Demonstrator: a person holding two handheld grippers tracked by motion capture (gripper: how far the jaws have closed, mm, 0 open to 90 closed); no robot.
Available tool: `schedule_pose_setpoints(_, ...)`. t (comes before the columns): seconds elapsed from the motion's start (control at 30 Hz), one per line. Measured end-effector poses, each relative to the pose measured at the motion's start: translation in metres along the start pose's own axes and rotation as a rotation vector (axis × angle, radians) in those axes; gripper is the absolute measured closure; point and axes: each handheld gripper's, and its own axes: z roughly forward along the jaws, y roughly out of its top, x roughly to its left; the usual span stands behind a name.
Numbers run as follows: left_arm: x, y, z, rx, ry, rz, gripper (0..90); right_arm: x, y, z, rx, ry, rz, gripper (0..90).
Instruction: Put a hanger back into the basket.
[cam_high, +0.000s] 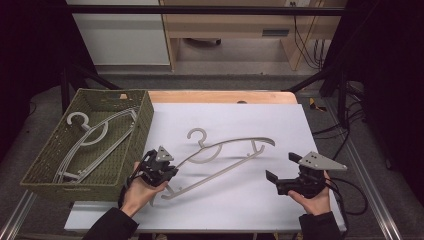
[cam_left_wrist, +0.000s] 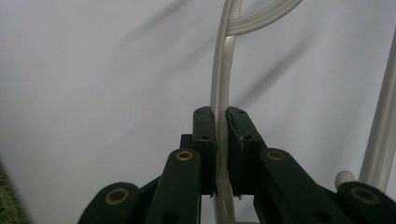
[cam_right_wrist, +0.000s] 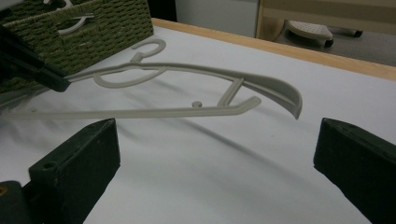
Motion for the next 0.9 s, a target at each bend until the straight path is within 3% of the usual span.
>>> schedule_pose_setpoints(0.37, 0.010, 0.006, -0.033, -0.064, 0.041, -0.024, 82.7, -0.002, 0.000, -0.001, -0.005, -0.006, 0.010, 0.7)
schedule_pose_setpoints(0.67, 0.016, 0.012, -0.053, -0.098, 0.054, -0.016, 82.7, -0.003, 0.000, -0.002, -0.005, -0.012, 0.008, 0.7)
schedule_pose_setpoints(0.9, 0.022, 0.017, -0.080, -0.146, 0.081, 0.003, 82.7, -0.003, -0.001, -0.002, -0.001, -0.012, 0.006, 0.7)
